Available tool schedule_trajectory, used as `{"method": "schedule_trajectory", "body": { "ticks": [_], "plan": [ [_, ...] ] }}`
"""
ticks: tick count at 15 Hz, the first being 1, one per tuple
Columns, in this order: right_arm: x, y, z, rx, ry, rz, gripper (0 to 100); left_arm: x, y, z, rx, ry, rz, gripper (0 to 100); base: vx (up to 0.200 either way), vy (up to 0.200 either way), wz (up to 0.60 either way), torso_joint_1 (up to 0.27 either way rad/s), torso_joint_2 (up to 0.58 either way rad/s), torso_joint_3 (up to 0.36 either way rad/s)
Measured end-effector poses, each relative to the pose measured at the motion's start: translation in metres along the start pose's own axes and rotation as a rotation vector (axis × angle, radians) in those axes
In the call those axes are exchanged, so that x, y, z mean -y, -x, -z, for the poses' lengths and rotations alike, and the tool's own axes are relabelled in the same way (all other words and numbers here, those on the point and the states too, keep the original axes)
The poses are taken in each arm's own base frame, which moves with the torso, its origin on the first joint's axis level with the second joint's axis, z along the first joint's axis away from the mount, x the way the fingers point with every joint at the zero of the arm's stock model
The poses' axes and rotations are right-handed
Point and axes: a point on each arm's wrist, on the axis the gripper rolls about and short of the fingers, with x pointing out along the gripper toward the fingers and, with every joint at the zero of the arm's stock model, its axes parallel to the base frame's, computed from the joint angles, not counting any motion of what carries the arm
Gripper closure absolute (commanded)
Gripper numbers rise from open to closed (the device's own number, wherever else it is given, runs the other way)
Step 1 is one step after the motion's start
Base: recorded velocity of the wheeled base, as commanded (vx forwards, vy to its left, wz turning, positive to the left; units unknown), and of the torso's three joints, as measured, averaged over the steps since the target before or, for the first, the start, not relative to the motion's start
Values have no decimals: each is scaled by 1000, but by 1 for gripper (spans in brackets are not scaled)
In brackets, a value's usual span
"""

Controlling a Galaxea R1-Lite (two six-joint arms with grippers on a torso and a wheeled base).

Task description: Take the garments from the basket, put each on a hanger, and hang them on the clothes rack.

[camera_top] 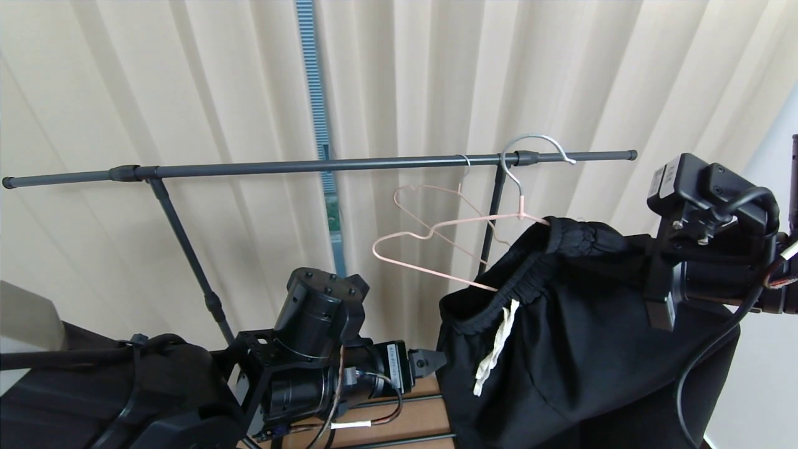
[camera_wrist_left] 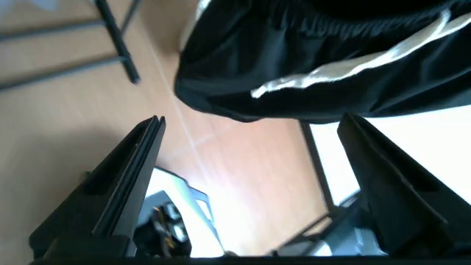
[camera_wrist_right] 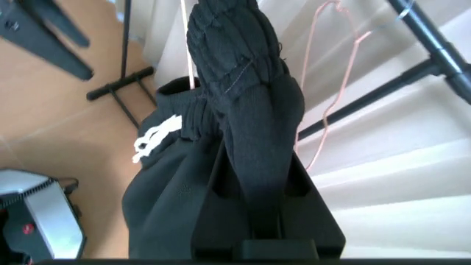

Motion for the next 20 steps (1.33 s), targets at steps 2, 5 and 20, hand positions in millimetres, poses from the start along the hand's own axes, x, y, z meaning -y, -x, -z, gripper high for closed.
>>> {"method": "schedule_trajectory", "body": {
  "ticks": [2, 5, 20],
  "plan": [
    [1, 4, -5, 53, -21, -8, 100, -3, -4, -6, 9, 12, -5, 0, 0, 0, 0, 0, 0, 0],
    [-2, 11, -7, 92, -17, -35, 100, -5, -12, -22, 10, 48, 45, 0, 0, 0, 0, 0, 0, 0],
    [-7, 26, -11, 143, -51, -55, 100, -12, -27, -55, 1, 190, 146, 0, 0, 0, 0, 0, 0, 0]
  ]
}}
